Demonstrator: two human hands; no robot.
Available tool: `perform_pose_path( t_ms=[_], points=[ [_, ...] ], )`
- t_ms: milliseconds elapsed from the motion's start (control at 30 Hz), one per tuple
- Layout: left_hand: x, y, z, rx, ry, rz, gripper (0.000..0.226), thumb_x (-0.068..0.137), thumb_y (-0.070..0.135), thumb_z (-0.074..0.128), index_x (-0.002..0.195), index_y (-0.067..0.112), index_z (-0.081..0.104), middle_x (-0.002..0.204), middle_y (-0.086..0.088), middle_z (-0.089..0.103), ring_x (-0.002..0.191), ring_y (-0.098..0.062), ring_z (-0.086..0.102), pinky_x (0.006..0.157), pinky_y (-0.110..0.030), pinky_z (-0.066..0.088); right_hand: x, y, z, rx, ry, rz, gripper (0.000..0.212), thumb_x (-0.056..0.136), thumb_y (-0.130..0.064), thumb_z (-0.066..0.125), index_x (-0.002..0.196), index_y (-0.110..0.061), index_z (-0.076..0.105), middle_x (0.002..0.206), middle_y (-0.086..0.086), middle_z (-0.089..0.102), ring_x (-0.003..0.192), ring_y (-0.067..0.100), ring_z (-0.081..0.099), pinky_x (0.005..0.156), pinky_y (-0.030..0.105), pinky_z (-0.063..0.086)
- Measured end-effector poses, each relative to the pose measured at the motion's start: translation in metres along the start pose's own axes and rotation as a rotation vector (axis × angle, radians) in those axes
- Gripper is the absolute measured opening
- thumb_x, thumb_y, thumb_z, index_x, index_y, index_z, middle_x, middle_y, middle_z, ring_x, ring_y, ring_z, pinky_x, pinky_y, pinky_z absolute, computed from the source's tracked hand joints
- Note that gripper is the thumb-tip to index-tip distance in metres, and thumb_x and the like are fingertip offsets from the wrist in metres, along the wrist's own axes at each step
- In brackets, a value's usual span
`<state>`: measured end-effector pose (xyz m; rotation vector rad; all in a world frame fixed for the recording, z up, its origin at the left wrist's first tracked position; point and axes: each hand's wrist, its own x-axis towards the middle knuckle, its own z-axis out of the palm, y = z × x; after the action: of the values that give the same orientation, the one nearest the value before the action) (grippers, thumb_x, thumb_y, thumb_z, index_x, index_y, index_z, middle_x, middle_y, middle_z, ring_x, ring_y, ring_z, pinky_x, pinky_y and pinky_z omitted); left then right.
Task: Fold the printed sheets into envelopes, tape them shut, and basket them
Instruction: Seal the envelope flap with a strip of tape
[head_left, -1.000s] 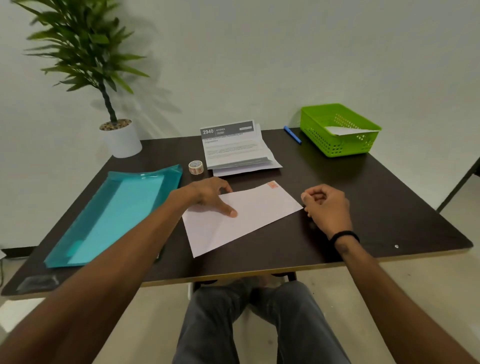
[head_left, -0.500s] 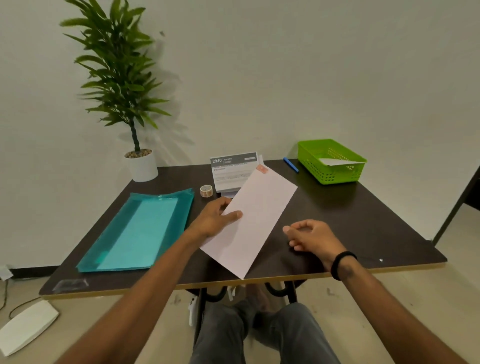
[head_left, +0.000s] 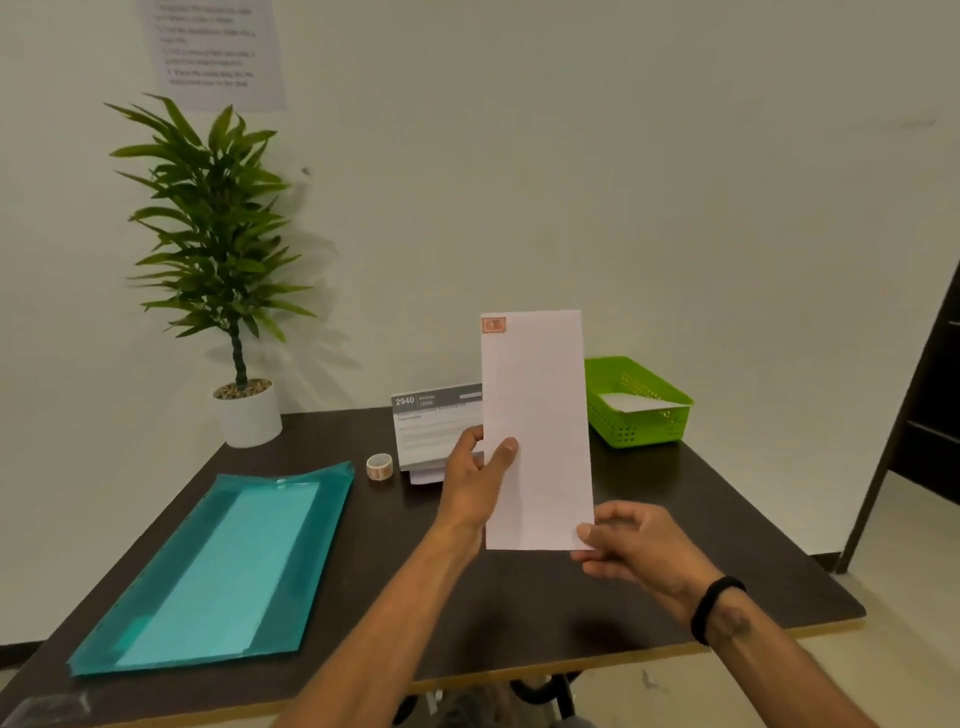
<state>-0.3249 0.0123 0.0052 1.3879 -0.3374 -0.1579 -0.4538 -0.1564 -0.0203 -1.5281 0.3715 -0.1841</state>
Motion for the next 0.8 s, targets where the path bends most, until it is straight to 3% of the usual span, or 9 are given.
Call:
perform_pose_path(
  t_ms=[133,233,333,433,533,700,800],
  points=[
    [0.017,0.011,0.027,0.043,-0.113,0.078,0.028,0.099,0.025,0.068,0.125,0.029,0.056,0.121,0.006,0.072,0.105,-0.01,0.071,0.08,-0.023,0.058,0.013,-0.02,-0.024,0.017,0.126,-0.092,0.02,0.092,-0.006,0.075,0.111,-0.001,0.071,0.098,0.013,0.08,0.089,0.03,0.078,0.075,0.032,0.064],
    [0.034,0.013,0.047,0.248,-0.196,0.088,0.048,0.096,0.03,0.072,0.137,0.033,0.048,0.132,0.01,0.065,0.118,-0.014,0.064,0.098,-0.039,0.058,0.027,-0.037,-0.048,0.033,0.214,-0.141,0.016,0.092,-0.002,0.074,0.108,0.0,0.071,0.098,0.017,0.079,0.087,0.033,0.078,0.07,0.03,0.065],
    [0.05,0.012,0.066,0.348,-0.297,0.061,0.061,0.091,0.029,0.078,0.138,0.04,0.04,0.137,0.006,0.064,0.122,-0.017,0.064,0.103,-0.048,0.055,0.042,-0.052,-0.072,0.042,0.28,-0.158,0.017,0.091,0.002,0.074,0.107,0.003,0.07,0.1,0.021,0.077,0.084,0.034,0.077,0.066,0.03,0.065],
    [0.064,0.01,0.088,0.484,-0.423,0.004,0.081,0.09,0.026,0.078,0.148,0.046,0.025,0.133,-0.002,0.066,0.11,-0.021,0.07,0.092,-0.042,0.062,0.055,-0.066,-0.096,0.015,0.331,-0.141,0.016,0.091,0.003,0.074,0.105,0.004,0.07,0.101,0.021,0.076,0.085,0.032,0.077,0.066,0.028,0.065],
    [0.074,0.004,0.113,0.497,-0.514,-0.083,0.095,0.09,0.016,0.077,0.156,0.042,0.015,0.111,-0.007,0.074,0.091,-0.023,0.077,0.078,-0.035,0.065,0.068,-0.079,-0.12,-0.014,0.364,-0.124,0.015,0.091,0.005,0.073,0.105,0.006,0.07,0.103,0.023,0.075,0.088,0.033,0.076,0.064,0.026,0.064],
    [0.094,-0.012,0.152,0.407,-0.503,-0.104,0.098,0.089,0.006,0.076,0.158,0.042,0.016,0.1,-0.012,0.076,0.077,-0.019,0.074,0.078,-0.034,0.065,0.089,-0.093,-0.153,-0.122,0.397,-0.07,0.014,0.092,0.003,0.072,0.105,-0.001,0.07,0.108,0.014,0.071,0.096,0.032,0.074,0.068,0.028,0.065],
    [0.105,-0.022,0.169,0.35,-0.471,-0.13,0.093,0.086,0.003,0.076,0.155,0.037,0.024,0.099,-0.014,0.076,0.072,-0.017,0.071,0.069,-0.03,0.062,0.106,-0.097,-0.171,-0.153,0.402,-0.015,0.016,0.092,0.005,0.071,0.107,-0.001,0.069,0.109,0.015,0.071,0.095,0.032,0.073,0.064,0.028,0.065]
  ],
)
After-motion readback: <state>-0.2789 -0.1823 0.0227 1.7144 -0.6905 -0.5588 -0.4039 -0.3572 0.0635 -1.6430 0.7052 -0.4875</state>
